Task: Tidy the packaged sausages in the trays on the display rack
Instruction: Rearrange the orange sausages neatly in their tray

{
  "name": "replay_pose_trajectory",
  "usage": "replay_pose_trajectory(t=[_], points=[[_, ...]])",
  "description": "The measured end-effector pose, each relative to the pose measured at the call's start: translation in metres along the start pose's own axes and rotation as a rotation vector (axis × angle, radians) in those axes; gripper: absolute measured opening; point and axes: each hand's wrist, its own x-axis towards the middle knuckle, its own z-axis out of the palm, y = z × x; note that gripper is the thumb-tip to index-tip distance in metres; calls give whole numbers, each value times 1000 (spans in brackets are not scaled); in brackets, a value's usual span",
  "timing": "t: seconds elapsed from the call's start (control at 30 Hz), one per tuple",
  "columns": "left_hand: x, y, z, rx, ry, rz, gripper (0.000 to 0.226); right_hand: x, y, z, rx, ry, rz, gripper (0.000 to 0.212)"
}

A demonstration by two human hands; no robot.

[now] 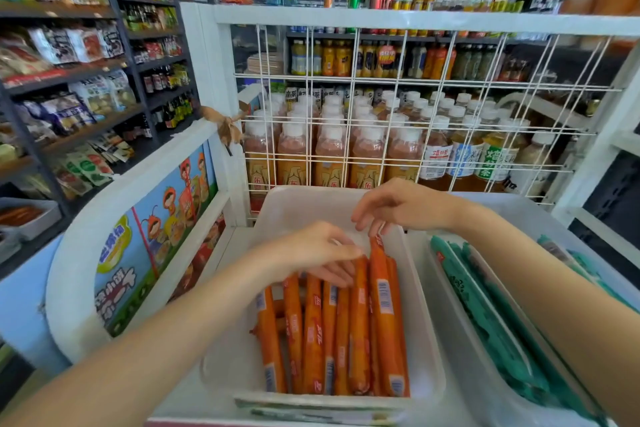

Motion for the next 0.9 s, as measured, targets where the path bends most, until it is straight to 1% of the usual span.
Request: replay_pose_trajectory(t=[0.03, 0.07, 0.1, 0.13, 0.2, 0.3, 0.4, 0.47, 0.53, 0.6, 0.67, 0.77, 0.8, 0.87, 0.9], points=[[3, -2, -9, 97, 57, 28, 27, 1, 2, 1, -19, -28, 12, 37], [6, -5, -19, 248, 132, 59, 27, 2, 3, 2, -33, -40, 22, 36], [8, -7, -28, 433, 200, 84, 26, 5, 3, 3, -47, -40, 33, 32], [10, -9, -36, 616, 237, 90, 26, 9, 3, 5, -58, -38, 39, 27], [13, -14, -44, 883, 196, 39, 30, 18, -1, 11, -146, -69, 55, 19], [19, -19, -45, 1097, 125, -21, 31, 38, -2, 27, -441, -174, 102, 27], [24, -21, -49, 1208, 131, -42, 31, 61, 2, 44, -609, -243, 144, 36], [26, -22, -51, 1283, 132, -39, 30, 72, 2, 52, -640, -271, 170, 40], [28, -22, -51, 1320, 127, -39, 29, 80, -1, 59, -672, -304, 195, 38], [31, -21, -51, 1306, 130, -38, 30, 85, 0, 64, -659, -343, 238, 37], [32, -21, -53, 1280, 138, -14, 32, 90, 3, 66, -629, -358, 275, 41], [33, -22, -55, 1235, 172, 45, 42, 94, 6, 57, -604, -264, 270, 43], [33, -22, -54, 1220, 172, 50, 43, 96, 7, 51, -567, -263, 278, 45], [36, -23, -53, 1215, 158, 40, 43, 98, 7, 44, -495, -317, 320, 53], [38, -23, -52, 1225, 156, 38, 42, 98, 9, 44, -506, -328, 329, 55]])
